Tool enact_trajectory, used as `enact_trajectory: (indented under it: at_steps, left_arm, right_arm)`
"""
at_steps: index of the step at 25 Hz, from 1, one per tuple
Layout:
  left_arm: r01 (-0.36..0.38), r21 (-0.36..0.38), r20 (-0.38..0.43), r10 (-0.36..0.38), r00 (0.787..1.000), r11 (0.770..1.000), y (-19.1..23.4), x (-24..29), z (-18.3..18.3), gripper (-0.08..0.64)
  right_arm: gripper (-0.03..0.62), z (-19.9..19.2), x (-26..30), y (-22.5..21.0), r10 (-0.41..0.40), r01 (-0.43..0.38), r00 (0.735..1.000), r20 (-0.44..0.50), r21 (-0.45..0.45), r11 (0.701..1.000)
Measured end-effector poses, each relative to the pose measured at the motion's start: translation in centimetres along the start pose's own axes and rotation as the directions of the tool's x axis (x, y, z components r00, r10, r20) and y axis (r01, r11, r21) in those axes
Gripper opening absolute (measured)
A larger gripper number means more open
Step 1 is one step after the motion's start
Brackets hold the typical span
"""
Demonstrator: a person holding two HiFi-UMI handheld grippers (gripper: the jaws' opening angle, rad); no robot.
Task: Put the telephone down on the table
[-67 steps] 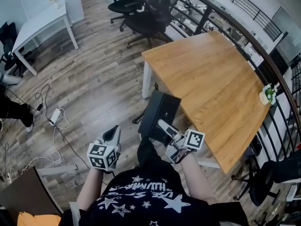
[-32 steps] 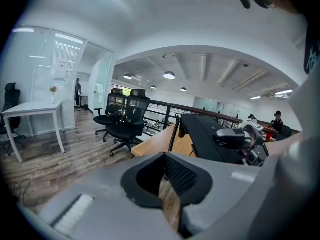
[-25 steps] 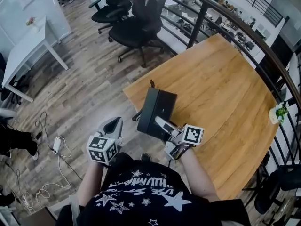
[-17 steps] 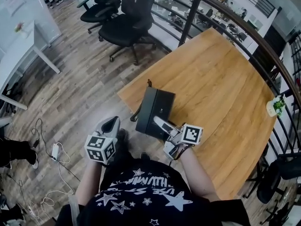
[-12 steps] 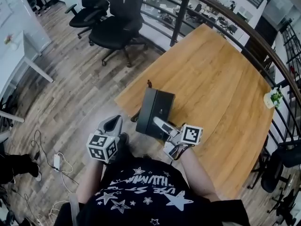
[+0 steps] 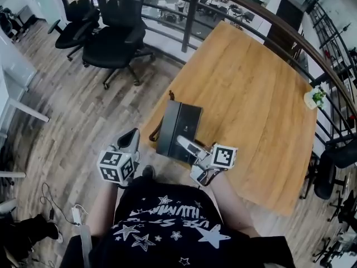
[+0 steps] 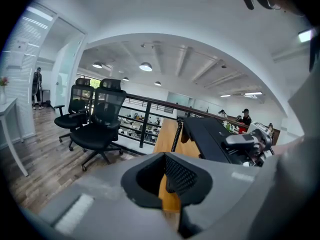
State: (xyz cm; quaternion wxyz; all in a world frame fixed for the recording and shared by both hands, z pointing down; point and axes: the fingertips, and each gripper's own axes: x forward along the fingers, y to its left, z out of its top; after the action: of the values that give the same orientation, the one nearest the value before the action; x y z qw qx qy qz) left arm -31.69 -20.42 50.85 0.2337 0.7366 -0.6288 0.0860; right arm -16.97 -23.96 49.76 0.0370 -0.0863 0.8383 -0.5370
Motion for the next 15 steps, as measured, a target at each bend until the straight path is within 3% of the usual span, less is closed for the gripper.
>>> enact_trajectory:
  at_steps: [8, 15]
  left_arm:
    - [0.079, 0.034, -0.015, -0.078, 0.997, 0.996, 3.1, 1.4, 1.9, 0.002]
    - [0.137, 0.061, -0.042, -0.135, 0.99, 0.989, 2.9, 2.6, 2.1, 0.002]
  right_arm:
    - [0.163, 0.3, 4.2, 0.4, -0.014, 0.015, 0.999, 0.049, -0.009, 1.0]
    - [0.163, -0.1, 4.2, -0.7, -0.066, 0.066, 0.995, 0.074, 0.002, 0.998]
